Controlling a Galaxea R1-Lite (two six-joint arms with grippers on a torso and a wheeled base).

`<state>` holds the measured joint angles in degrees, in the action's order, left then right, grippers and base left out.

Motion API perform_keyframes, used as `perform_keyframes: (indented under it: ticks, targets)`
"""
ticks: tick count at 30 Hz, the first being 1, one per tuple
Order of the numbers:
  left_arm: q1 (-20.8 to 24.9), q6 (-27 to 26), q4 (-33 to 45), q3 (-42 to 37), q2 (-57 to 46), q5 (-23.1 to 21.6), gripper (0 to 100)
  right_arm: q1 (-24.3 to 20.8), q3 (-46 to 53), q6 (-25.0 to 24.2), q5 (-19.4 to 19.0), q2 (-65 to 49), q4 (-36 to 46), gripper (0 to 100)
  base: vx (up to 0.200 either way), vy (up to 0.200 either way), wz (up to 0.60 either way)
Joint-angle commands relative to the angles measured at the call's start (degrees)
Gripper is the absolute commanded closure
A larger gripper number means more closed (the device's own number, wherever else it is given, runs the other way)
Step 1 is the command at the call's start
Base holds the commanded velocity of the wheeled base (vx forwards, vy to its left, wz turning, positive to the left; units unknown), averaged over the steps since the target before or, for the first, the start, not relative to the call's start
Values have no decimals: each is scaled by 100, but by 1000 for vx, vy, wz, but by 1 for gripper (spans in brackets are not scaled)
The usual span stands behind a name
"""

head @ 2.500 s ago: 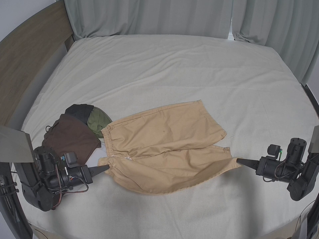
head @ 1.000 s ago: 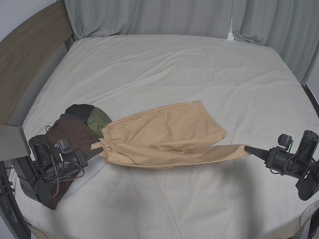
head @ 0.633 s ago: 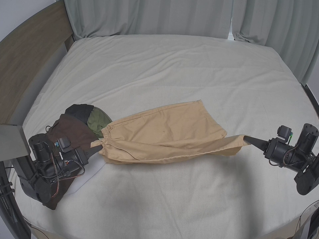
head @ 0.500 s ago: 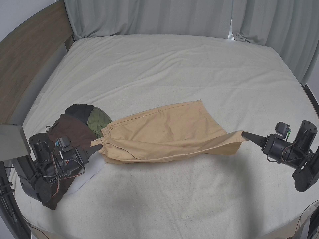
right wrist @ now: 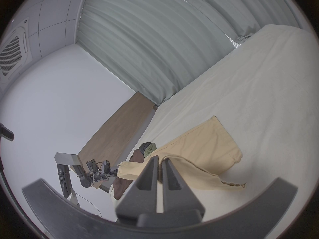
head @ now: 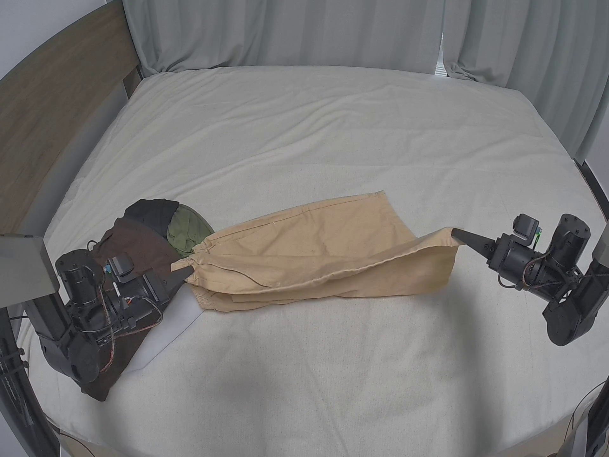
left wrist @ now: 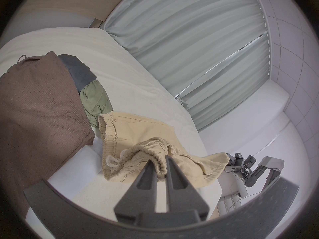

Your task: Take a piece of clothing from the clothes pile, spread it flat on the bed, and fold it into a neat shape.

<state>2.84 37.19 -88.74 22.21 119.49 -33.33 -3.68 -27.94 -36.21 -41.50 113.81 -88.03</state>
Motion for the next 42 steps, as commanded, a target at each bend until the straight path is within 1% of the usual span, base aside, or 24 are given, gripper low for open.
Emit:
perform_keyframes:
  ticks: [1,8,12,14,16,24,31,37,42]
  targets:
    - [6,25,5,46,21,2,100,8,-221,-62,-8,106,-4,100,0,0,0]
    - [94,51,-3,73,39,81,100,69,-669,-264,1,203,102,100,0,0,0]
    - [103,165,-3,143,30,99,100,87,-924,-264,1,273,321,100,0,0,0]
    - [111,245,5,205,39,204,100,87,-1152,-264,1,370,480,100,0,0,0]
    - [111,253,5,231,48,283,100,87,-1337,-264,1,449,576,100,0,0,0]
    - [103,253,5,319,153,301,100,61,-1838,-264,1,502,1086,100,0,0,0]
    - [103,253,5,354,215,301,100,87,-2093,-264,1,642,1244,100,0,0,0]
    - [103,508,5,644,259,415,100,96,-2602,-264,1,897,1613,100,0,0,0]
    - [94,543,5,750,329,494,100,78,-2928,-264,1,1047,1745,100,0,0,0]
